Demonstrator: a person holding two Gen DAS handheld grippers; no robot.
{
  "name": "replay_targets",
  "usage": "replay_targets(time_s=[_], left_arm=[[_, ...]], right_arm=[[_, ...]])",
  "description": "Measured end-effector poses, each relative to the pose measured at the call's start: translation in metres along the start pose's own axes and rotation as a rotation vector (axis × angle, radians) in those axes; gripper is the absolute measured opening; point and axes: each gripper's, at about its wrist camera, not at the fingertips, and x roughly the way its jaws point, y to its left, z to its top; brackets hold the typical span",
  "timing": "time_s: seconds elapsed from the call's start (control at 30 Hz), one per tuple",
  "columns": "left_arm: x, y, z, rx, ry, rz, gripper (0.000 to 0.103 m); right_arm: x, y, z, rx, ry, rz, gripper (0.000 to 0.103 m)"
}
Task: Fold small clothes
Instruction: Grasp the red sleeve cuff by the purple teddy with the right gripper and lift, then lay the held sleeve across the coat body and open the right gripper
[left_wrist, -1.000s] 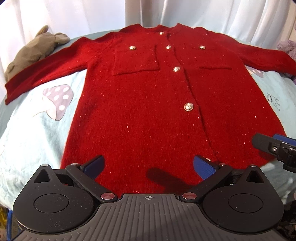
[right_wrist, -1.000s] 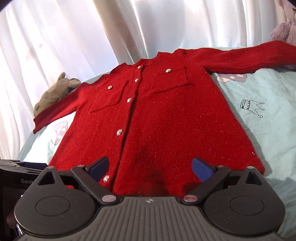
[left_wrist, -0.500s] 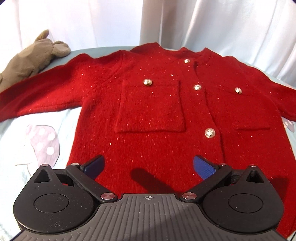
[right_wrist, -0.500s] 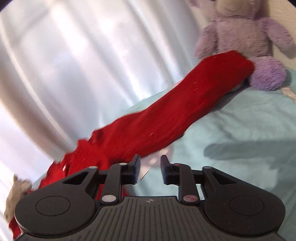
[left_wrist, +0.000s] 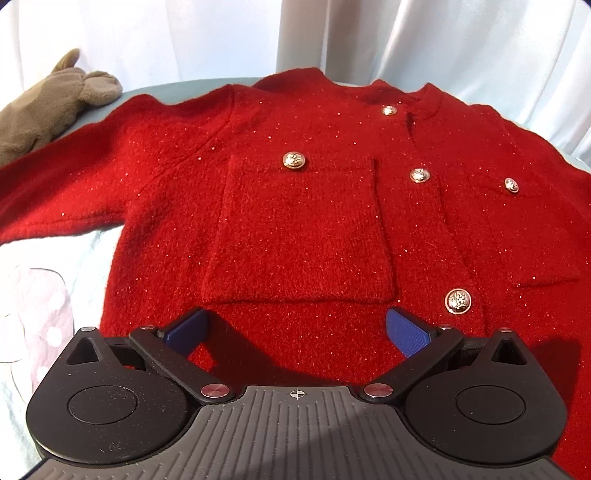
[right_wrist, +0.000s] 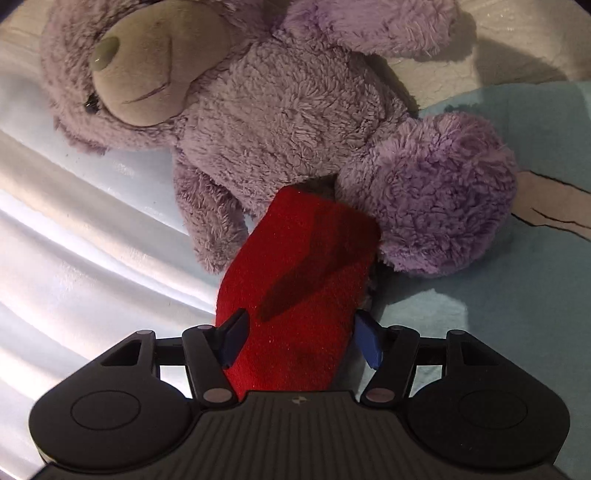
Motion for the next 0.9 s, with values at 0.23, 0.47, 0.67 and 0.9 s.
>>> replay_targets(time_s=[0.23, 0.47, 0.67, 0.9], left_arm=[[0.000, 0.001, 0.000, -0.008, -0.007, 0.003, 0.103], [-0.001, 0.002, -0.002, -0.011, -0.017, 0.000, 0.103], [-0.004, 0.003, -0.004, -0.008, -0.024, -0.009, 0.103], [-0.020, 0.023, 0.011, -0.095, -0.053, -0.122, 0.103]], right_arm=[[-0.005, 0.016, 0.008, -0.045, -0.040, 0.003, 0.010], [-0.060, 0.104, -0.021, -0.414, -0.145, 0.095, 0.008], [-0.114, 0.205, -0.122, -0.821, -0.052, 0.468, 0.008], [-0.132, 0.220, -0.284, -1.082, 0.448, 0.663, 0.056]])
